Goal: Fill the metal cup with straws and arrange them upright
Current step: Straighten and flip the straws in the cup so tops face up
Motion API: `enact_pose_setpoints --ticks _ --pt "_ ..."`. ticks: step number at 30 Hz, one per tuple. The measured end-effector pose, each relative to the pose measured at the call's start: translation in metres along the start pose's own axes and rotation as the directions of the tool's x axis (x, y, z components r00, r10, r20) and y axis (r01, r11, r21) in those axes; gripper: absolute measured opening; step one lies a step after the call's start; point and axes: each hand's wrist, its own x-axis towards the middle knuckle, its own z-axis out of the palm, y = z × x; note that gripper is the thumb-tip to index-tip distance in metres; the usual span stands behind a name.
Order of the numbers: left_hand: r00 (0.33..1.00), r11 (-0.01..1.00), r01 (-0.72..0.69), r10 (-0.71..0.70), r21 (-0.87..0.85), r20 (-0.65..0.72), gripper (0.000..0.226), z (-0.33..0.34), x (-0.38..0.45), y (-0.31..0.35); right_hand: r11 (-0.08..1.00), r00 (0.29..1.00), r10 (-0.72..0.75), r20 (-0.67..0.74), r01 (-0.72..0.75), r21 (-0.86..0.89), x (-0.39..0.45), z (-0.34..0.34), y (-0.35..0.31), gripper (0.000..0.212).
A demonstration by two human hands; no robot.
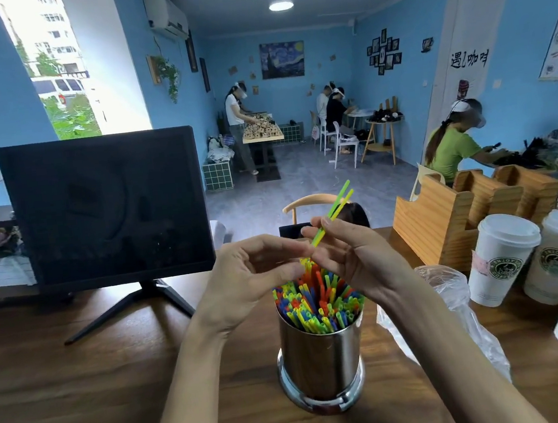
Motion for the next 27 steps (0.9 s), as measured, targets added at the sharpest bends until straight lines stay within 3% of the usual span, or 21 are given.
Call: enact_pose_setpoints --ticks 4,7,11,13,15,18,20,23,27 --pt "0.996 0.990 0.055 -0.064 0.127 0.069 0.042 -0.006 0.001 -0.006 0.965 0.995 -0.099 0.022 0.102 -0.240 0.003 -0.004 -0.004 0.020" --pt "0.995 0.968 0.078 -0.089 0.238 0.037 0.040 -0.010 0.006 -0.016 0.848 0.961 -0.277 0.004 0.247 -0.469 0.007 -0.008 -0.006 0.013" --pt "0.948 0.843 0.129 0.049 0.522 -0.313 0.022 -0.001 0.020 -0.037 0.452 0.920 -0.385 0.075 0.258 -0.854 0.011 -0.015 0.001 0.004" --pt "0.951 0.786 0.190 0.002 0.589 -0.310 0.027 0.000 0.024 -0.047 0.240 0.931 -0.343 0.124 0.214 -0.947 0.012 -0.018 0.011 0.022" --pt "0.959 0.759 0.217 -0.046 0.613 -0.281 0.030 0.000 0.025 -0.054 0.137 0.925 -0.347 0.157 0.215 -0.967 0.013 -0.021 0.019 0.057" --pt "0.955 0.759 0.207 -0.020 0.617 -0.295 0.026 0.001 0.025 -0.058 0.137 0.911 -0.375 0.168 0.234 -0.962 0.014 -0.021 0.020 0.116" --pt "0.947 0.780 0.212 -0.014 0.589 -0.321 0.024 0.001 0.026 -0.058 0.100 0.901 -0.388 0.195 0.251 -0.963 0.013 -0.020 0.016 0.130" --pt "0.941 0.803 0.220 -0.026 0.554 -0.336 0.021 -0.001 0.025 -0.058 0.056 0.908 -0.354 0.223 0.258 -0.965 0.012 -0.018 0.012 0.126" --pt "0.939 0.821 0.211 -0.019 0.530 -0.343 0.018 -0.002 0.023 -0.054 0.035 0.906 -0.362 0.221 0.250 -0.968 0.015 -0.021 0.013 0.098"
